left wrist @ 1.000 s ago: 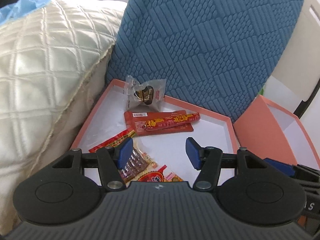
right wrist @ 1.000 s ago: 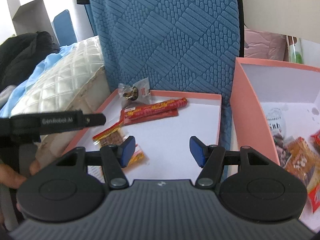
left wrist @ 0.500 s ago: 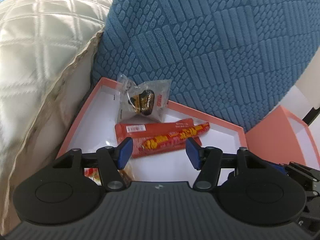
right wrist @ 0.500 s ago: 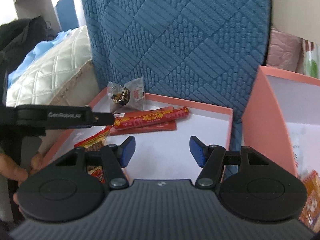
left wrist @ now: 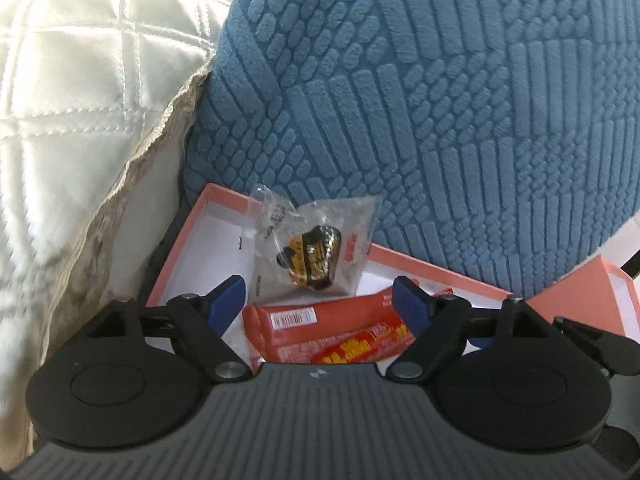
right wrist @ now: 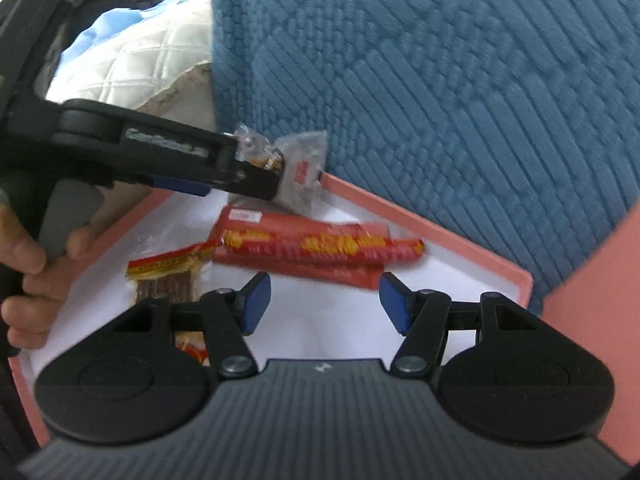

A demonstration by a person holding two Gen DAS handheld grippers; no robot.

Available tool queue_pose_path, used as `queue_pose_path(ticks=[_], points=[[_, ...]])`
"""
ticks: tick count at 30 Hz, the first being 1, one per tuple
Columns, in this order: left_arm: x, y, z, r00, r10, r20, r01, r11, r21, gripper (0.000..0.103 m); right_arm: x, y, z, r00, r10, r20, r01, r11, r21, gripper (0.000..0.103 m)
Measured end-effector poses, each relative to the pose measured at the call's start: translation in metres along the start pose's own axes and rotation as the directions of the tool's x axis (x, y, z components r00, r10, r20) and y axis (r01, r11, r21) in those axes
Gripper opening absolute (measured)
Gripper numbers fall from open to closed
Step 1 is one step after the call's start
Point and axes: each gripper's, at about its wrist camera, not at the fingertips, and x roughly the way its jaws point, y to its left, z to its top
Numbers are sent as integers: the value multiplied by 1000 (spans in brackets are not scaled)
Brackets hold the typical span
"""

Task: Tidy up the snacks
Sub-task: 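Close right gripper on red sausage stick while left gripper closes on clear packet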

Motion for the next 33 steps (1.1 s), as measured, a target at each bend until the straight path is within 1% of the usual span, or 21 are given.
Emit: queue_pose_path(ticks=[1, 2, 3, 5, 6, 7, 8, 10, 12, 14, 17, 19, 21, 23, 25, 27, 28, 29, 30, 32, 33], points=[[2, 3, 2, 1000, -2, -3, 2, 1000, -9, 84, 3, 1, 3, 1000, 15, -2, -15, 1000, -15, 66], [4, 6, 4, 1000, -6, -7, 6, 1000, -22, 85, 6, 1, 7, 999, 35, -5, -35, 999, -33, 76], [6, 11, 6, 1000, -10, -13, 9, 999, -37, 85, 9, 2, 9, 999, 54, -4, -54, 997, -51, 83], [9, 21, 10, 999, -34, -18, 33, 996, -85, 85, 15, 3, 12, 997, 77, -9, -77, 992, -98, 82], [9, 25, 10, 998, -63, -23, 60, 992, -110, 85, 19, 4, 13, 997, 80, -17, -82, 990, -117, 82], [9, 27, 11, 996, -84, -22, 80, 989, -127, 85, 23, 4, 14, 995, 94, -28, -97, 986, -134, 82], [8, 27, 11, 996, -88, -17, 85, 988, -125, 85, 25, 4, 14, 994, 106, -35, -110, 983, -147, 82], [10, 26, 10, 997, -80, -20, 78, 991, -108, 85, 31, 6, 15, 993, 112, -41, -118, 975, -187, 82], [13, 27, 11, 997, -66, -30, 63, 992, -109, 85, 37, 9, 16, 994, 99, -47, -107, 967, -230, 82], [15, 28, 10, 997, -68, -29, 64, 991, -117, 85, 45, 10, 17, 992, 112, -60, -124, 957, -262, 82], [15, 29, 9, 997, -72, -29, 68, 991, -119, 85, 52, 14, 16, 992, 93, -86, -118, 929, -350, 82], [17, 29, 9, 997, -68, -30, 64, 991, -114, 85, 55, 11, 18, 987, 108, -117, -143, 924, -355, 82], [18, 32, 10, 998, -58, -34, 54, 992, -110, 85, 58, 5, 19, 984, 112, -136, -150, 936, -318, 81], [20, 31, 11, 998, -52, -33, 48, 993, -107, 85, 62, 2, 20, 984, 89, -153, -132, 944, -301, 77], [26, 30, 12, 999, -42, -32, 39, 994, -98, 85, 62, -2, 21, 981, 103, -162, -145, 950, -275, 76], [26, 29, 12, 999, -35, -29, 32, 995, -90, 85, 59, -6, 22, 981, 101, -165, -142, 954, -263, 63], [28, 28, 13, 999, -34, -29, 32, 996, -89, 85, 57, -6, 23, 981, 92, -168, -136, 952, -273, 59], [28, 27, 13, 999, -35, -28, 33, 995, -90, 85, 54, -5, 23, 982, 86, -171, -132, 950, -284, 49], [29, 27, 13, 999, -35, -26, 32, 995, -92, 85, 50, -6, 23, 981, 86, -175, -134, 949, -286, 35], [31, 28, 14, 999, -33, -23, 30, 995, -98, 85, 43, -8, 22, 976, 104, -191, -153, 952, -264, 32], [32, 27, 14, 999, -32, -21, 30, 995, -100, 85, 39, -9, 21, 977, 94, -193, -145, 953, -267, 31]])
